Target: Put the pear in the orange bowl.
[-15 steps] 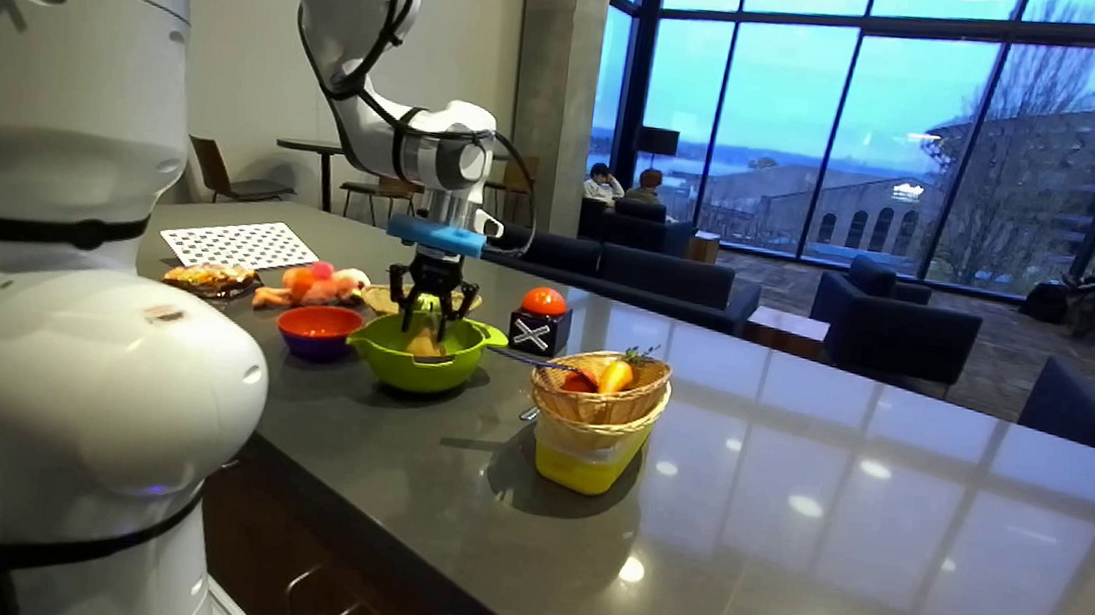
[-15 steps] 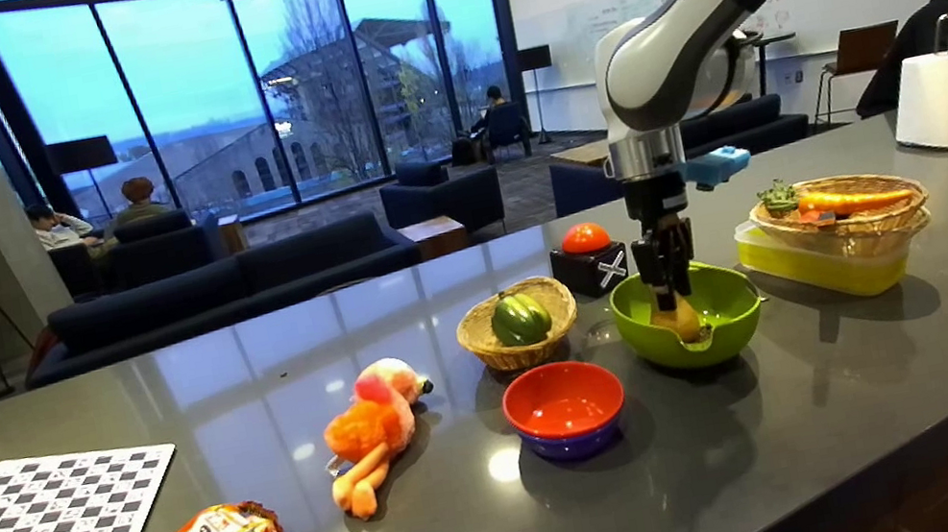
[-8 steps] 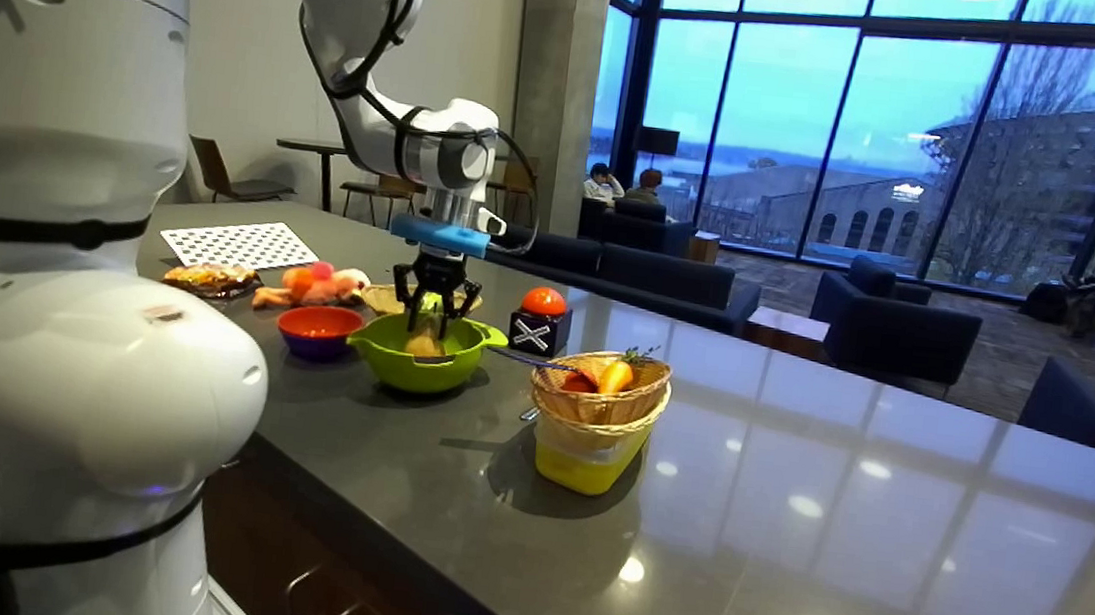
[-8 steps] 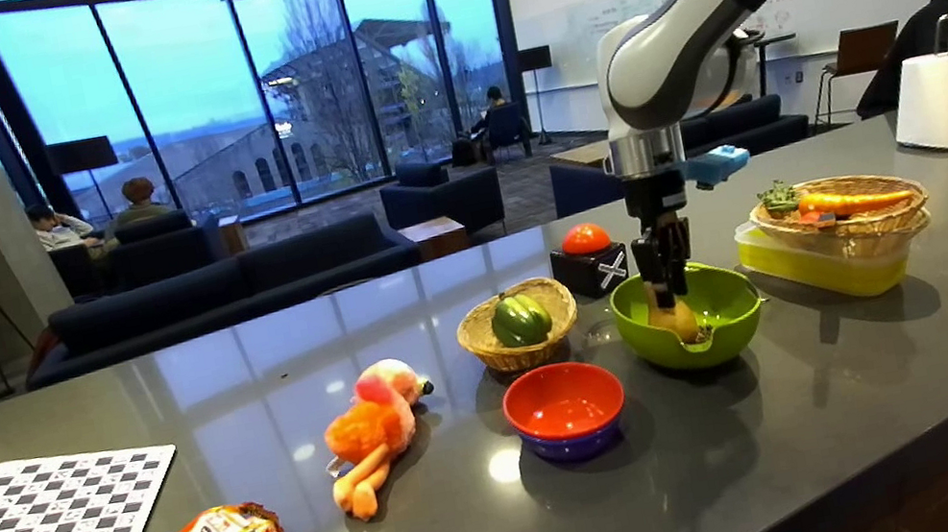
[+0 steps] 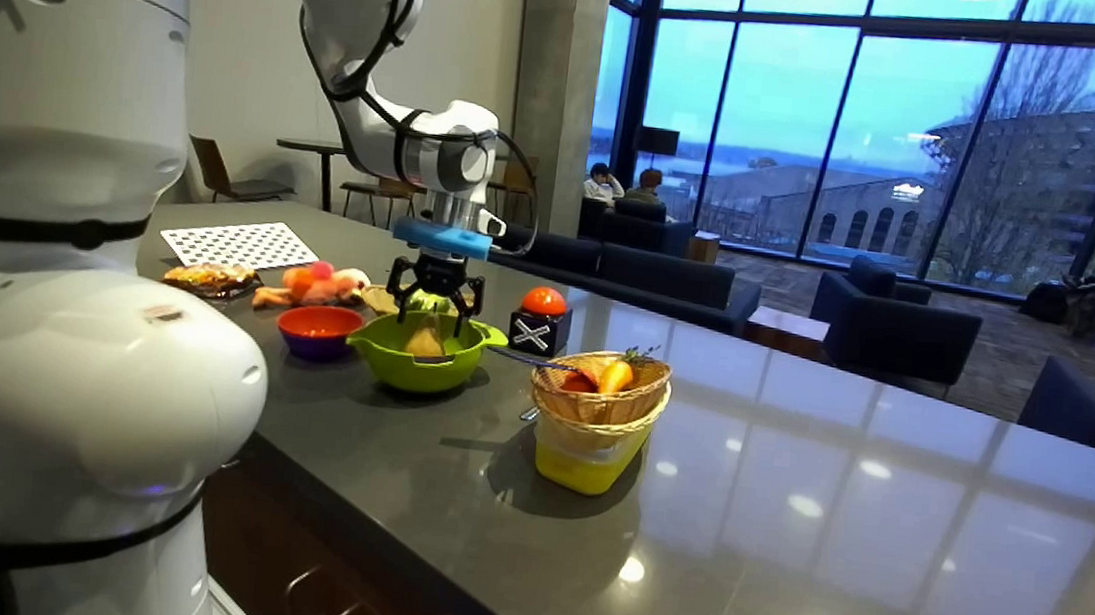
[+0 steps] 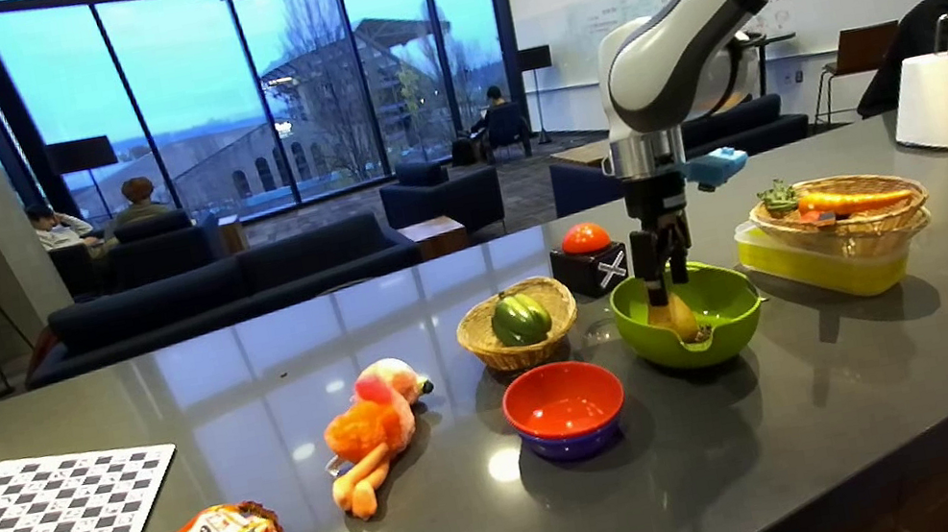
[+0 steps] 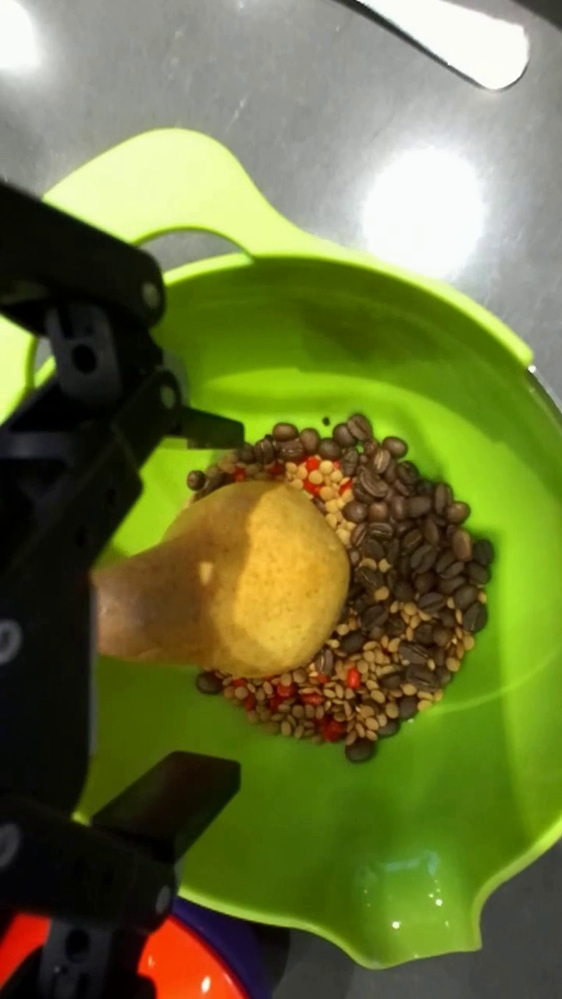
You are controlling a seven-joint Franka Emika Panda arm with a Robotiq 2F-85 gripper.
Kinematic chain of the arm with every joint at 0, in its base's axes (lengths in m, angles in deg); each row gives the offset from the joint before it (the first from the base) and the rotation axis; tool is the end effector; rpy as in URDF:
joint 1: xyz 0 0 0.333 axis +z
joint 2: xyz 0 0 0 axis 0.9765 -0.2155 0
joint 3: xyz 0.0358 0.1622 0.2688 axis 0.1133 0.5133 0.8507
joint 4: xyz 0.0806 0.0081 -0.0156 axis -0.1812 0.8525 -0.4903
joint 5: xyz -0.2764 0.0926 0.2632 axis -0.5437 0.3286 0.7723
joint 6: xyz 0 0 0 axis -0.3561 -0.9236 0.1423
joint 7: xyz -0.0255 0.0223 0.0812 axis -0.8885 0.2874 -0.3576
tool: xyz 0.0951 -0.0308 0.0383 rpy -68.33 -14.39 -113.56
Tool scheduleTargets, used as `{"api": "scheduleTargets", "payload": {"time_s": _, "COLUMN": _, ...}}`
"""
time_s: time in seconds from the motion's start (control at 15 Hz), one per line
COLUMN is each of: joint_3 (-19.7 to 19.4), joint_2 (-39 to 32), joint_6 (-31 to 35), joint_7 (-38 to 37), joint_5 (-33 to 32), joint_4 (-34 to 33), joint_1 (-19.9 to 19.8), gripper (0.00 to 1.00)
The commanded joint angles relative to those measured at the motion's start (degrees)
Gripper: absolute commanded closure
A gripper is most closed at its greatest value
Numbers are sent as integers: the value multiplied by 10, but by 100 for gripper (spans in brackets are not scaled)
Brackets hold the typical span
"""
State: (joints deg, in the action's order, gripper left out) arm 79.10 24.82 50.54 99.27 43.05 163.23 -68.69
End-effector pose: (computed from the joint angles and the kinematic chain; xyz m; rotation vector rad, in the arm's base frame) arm 0.5109 0.1803 0.3380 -2.9246 -0.8326 0.1866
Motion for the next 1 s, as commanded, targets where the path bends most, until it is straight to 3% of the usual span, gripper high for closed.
{"api": "scheduleTargets", "payload": {"time_s": 0.0, "joint_3": -2, "joint_2": -2, "joint_6": 20, "joint_7": 31, "joint_5": 1, "joint_4": 5, "joint_1": -6, "gripper": 0}}
{"api": "scheduleTargets", "payload": {"time_s": 0.4, "joint_3": -1, "joint_2": -14, "joint_6": 31, "joint_7": 51, "joint_5": 7, "joint_4": 2, "joint_1": -12, "gripper": 0}}
{"api": "scheduleTargets", "payload": {"time_s": 0.47, "joint_3": 0, "joint_2": -15, "joint_6": 34, "joint_7": 58, "joint_5": 15, "joint_4": 2, "joint_1": -14, "gripper": 25}}
{"api": "scheduleTargets", "payload": {"time_s": 0.6, "joint_3": 1, "joint_2": -18, "joint_6": 39, "joint_7": 64, "joint_5": 19, "joint_4": 1, "joint_1": -15, "gripper": 32}}
{"api": "scheduleTargets", "payload": {"time_s": 0.93, "joint_3": 2, "joint_2": -18, "joint_6": 44, "joint_7": 77, "joint_5": 40, "joint_4": 0, "joint_1": -18, "gripper": 70}}
